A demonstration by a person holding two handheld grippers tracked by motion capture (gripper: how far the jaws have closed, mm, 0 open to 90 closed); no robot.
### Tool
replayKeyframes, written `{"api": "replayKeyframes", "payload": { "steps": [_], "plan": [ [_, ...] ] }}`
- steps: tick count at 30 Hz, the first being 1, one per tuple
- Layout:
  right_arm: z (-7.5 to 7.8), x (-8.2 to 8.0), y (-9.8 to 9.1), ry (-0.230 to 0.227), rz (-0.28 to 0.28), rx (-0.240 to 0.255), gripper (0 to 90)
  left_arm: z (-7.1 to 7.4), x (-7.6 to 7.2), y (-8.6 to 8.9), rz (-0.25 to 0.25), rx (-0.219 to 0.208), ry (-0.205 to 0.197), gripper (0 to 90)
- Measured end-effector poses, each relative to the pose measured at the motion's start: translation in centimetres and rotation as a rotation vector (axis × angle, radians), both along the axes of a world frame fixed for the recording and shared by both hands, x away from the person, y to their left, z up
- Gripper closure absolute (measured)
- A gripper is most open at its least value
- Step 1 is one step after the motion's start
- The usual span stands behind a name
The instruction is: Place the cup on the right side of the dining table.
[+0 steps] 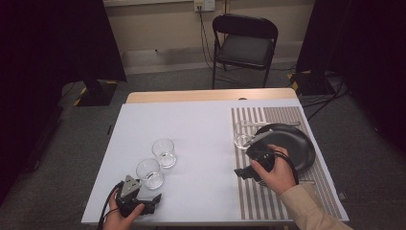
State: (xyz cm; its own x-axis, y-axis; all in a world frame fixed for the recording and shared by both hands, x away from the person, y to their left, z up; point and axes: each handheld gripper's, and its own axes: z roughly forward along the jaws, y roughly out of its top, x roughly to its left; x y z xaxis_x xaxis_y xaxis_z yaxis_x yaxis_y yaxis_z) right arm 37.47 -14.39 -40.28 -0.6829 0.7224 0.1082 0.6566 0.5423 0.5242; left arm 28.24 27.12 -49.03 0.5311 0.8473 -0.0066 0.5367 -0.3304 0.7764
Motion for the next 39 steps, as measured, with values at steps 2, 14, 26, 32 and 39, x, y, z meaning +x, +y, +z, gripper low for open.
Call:
{"api": "replayKeyframes", "payload": {
  "steps": [2, 14, 26, 32, 39],
  "plan": [
    [-0.1, -0.2, 0.1, -0.003, 0.002, -0.002, 15.8, 0.0, 0.0, 0.0, 0.000, 0.000, 0.000, 0.0],
    [-0.6, -0.6, -0.2, -0.010, 0.009, -0.011, 15.8, 0.0, 0.0, 0.0, 0.000, 0.000, 0.000, 0.0],
    [-1.2, -1.1, -0.5, -0.007, 0.018, -0.018, 15.8, 0.0, 0.0, 0.0, 0.000, -0.002, 0.001, 0.1],
    [-1.4, -1.4, -0.7, -0.005, 0.026, -0.021, 15.8, 0.0, 0.0, 0.0, 0.000, 0.000, 0.000, 0.1],
    [-1.8, -1.7, -0.9, -0.003, 0.024, -0.014, 15.6, 0.0, 0.0, 0.0, 0.000, 0.000, 0.000, 0.1]
  ]
}}
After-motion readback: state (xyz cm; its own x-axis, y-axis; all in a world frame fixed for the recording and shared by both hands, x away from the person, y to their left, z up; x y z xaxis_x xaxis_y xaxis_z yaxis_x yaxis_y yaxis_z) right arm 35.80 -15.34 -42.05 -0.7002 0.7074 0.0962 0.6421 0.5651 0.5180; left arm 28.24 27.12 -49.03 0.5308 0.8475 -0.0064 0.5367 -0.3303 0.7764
